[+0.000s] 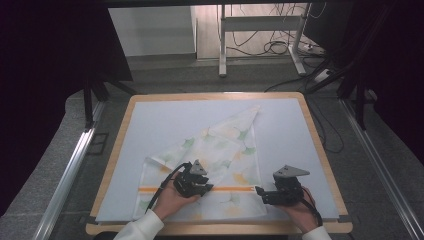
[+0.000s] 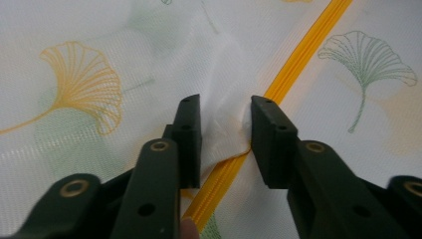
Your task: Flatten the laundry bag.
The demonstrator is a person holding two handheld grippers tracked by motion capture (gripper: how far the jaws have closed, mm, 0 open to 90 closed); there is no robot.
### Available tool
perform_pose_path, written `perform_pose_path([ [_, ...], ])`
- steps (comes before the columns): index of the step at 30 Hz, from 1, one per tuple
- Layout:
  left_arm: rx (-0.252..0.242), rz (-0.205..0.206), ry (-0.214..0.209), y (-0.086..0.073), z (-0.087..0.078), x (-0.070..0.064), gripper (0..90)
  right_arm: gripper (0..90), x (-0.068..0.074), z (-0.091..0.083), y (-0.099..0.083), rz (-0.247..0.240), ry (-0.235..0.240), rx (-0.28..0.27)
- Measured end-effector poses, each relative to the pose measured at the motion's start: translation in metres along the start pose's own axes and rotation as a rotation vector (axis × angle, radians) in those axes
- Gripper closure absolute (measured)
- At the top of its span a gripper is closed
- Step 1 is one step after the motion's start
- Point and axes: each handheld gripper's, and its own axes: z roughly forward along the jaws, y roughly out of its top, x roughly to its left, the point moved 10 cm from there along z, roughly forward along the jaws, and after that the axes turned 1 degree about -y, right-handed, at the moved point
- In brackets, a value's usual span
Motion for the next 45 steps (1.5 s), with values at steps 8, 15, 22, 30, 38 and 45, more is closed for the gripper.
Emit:
perform_pose_path([
  [8, -0.003, 0.014, 0.035, 0.001, 0.0, 0.004, 85.1, 19.1, -0.001, 0.001, -0.001, -0.001, -0.008, 0.008],
  [15, -0.009, 0.029, 0.058, 0.002, -0.001, 0.006, 86.5, 19.2, -0.003, 0.001, -0.002, 0.001, -0.012, 0.013],
  [22, -0.048, 0.024, 0.058, 0.007, -0.009, 0.008, 86.8, 19.1, -0.004, 0.001, -0.002, 0.003, -0.015, 0.015],
  [30, -0.12, -0.012, 0.078, 0.015, -0.025, 0.018, 86.9, 19.1, -0.004, 0.001, -0.002, 0.003, -0.014, 0.016],
  [38, -0.171, -0.052, 0.091, 0.018, -0.04, 0.032, 87.0, 19.1, -0.004, 0.001, -0.002, 0.003, -0.014, 0.016],
  [45, -0.204, -0.089, 0.091, 0.018, -0.049, 0.041, 87.1, 19.1, -0.004, 0.001, -0.003, 0.0, -0.014, 0.019],
])
